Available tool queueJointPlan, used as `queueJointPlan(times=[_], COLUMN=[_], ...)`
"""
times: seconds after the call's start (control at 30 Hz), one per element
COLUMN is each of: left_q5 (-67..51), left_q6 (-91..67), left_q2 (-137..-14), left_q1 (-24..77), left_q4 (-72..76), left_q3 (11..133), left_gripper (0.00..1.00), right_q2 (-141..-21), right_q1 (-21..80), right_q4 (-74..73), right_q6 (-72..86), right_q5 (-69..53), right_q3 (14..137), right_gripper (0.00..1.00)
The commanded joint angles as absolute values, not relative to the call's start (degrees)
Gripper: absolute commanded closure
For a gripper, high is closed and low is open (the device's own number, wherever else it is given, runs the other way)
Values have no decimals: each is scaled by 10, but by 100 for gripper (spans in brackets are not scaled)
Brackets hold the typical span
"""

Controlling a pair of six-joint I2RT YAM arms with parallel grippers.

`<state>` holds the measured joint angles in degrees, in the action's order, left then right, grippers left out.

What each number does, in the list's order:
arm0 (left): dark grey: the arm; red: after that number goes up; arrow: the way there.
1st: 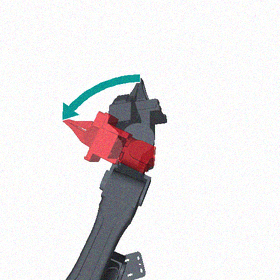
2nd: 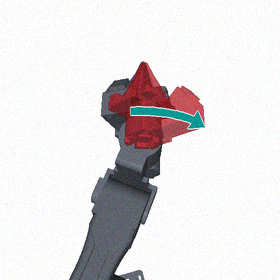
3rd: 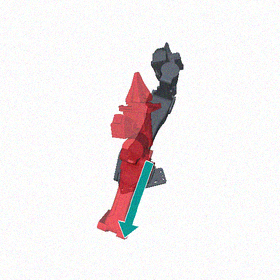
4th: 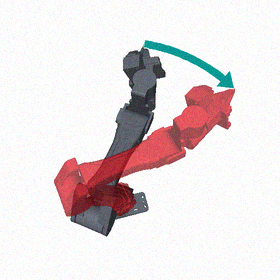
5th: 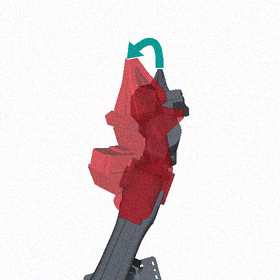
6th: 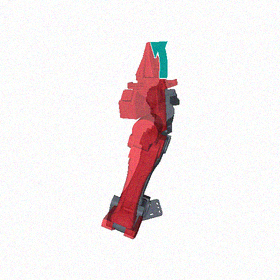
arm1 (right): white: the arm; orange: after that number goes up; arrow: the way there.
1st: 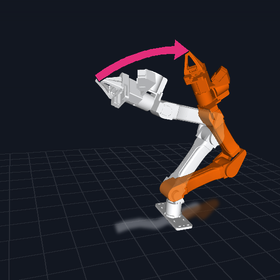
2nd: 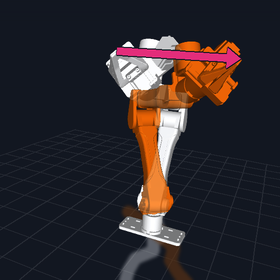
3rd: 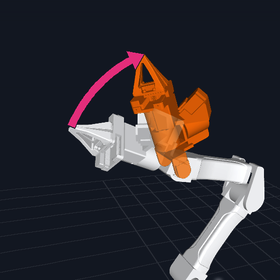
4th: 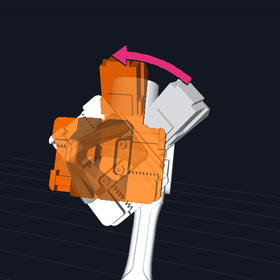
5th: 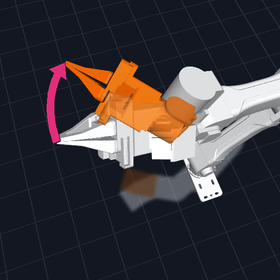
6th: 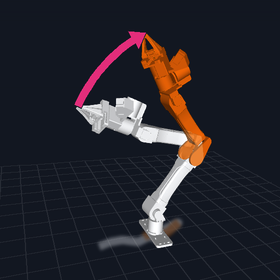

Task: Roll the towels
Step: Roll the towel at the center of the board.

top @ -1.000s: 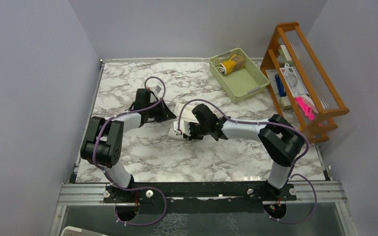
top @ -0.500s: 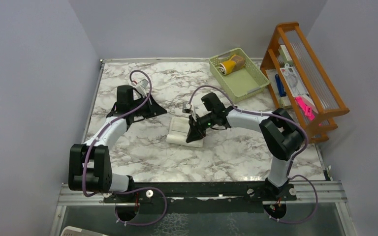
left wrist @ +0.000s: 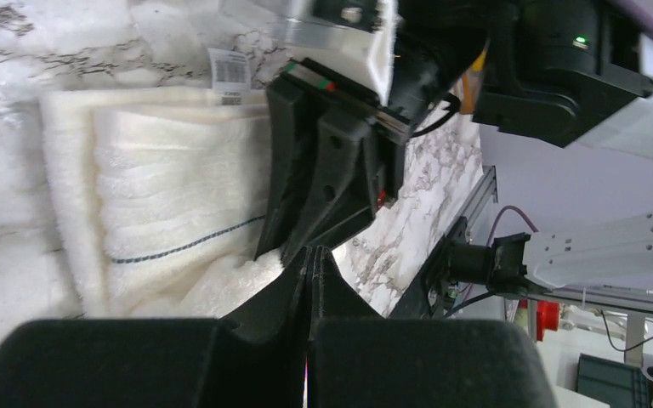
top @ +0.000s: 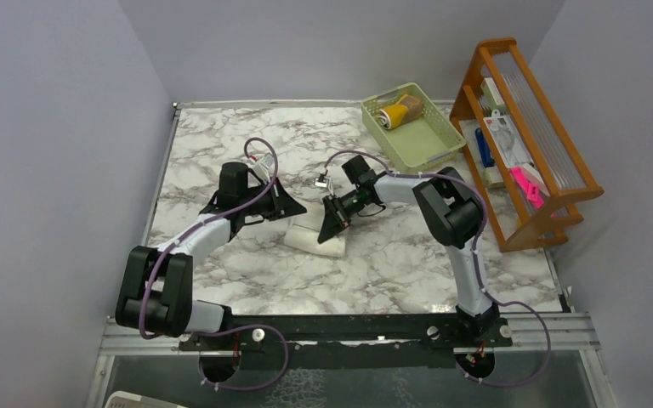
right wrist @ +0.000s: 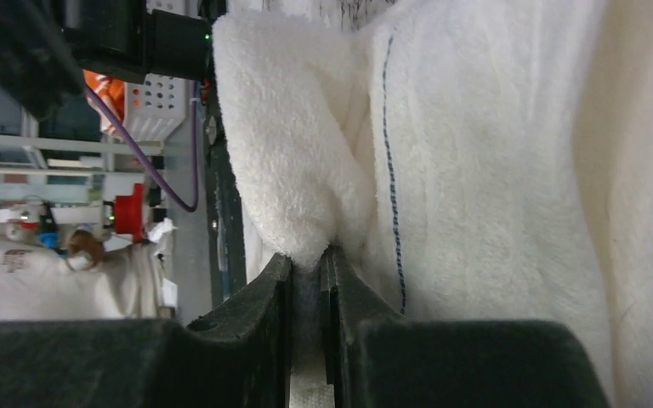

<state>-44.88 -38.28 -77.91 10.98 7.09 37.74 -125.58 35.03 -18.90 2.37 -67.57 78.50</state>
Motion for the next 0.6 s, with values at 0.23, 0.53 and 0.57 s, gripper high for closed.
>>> queueJointPlan(times=[0.23, 0.53, 0.57], left_q5=[-452, -454, -456], left_q6=[-413, -422, -422], left_q2=[-841, -860, -860], left_q1=[141, 151, 151], left_q4=[149, 159, 159], left_q3=[365, 367, 367], left_gripper=[100, 100, 100], right_q2=[-1312, -1349, -1354], right_q1=[312, 300, 298], right_q4=[-168, -155, -156], right_q6=[143, 216, 223], right_q5=[-688, -653, -651], right_q3=[784, 806, 807], right_gripper=[85, 85, 85])
